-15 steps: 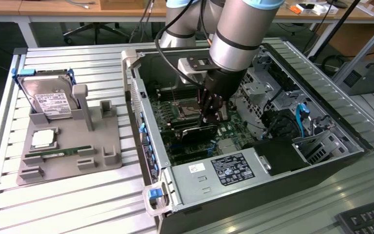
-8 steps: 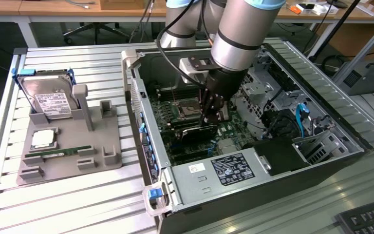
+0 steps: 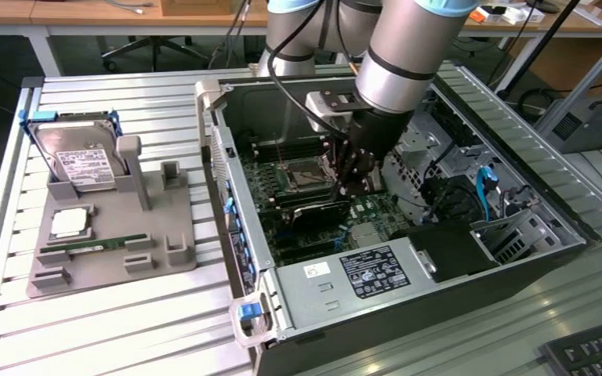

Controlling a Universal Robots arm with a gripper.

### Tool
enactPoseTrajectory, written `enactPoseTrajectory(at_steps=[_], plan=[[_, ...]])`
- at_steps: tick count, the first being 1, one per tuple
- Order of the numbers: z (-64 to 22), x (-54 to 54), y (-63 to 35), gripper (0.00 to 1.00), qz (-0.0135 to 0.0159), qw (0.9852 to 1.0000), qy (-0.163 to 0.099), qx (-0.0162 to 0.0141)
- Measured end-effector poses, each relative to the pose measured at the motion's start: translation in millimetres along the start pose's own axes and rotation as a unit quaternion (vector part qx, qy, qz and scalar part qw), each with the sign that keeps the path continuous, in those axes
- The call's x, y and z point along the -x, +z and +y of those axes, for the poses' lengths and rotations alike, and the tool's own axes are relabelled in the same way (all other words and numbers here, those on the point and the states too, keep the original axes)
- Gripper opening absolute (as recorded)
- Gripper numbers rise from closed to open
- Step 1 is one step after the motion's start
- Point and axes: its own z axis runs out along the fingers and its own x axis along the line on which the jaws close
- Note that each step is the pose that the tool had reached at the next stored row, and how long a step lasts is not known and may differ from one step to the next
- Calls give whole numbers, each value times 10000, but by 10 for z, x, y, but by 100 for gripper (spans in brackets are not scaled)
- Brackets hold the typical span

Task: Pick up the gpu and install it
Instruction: 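Press down on the gpu until it lock into place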

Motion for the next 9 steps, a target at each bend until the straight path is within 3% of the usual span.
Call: enactPoseTrajectory(at_steps=[4,9], plan=[[-73,1,-6,11,0,10000,-1,11],[-75,1,-6,11,1,10000,0,11]])
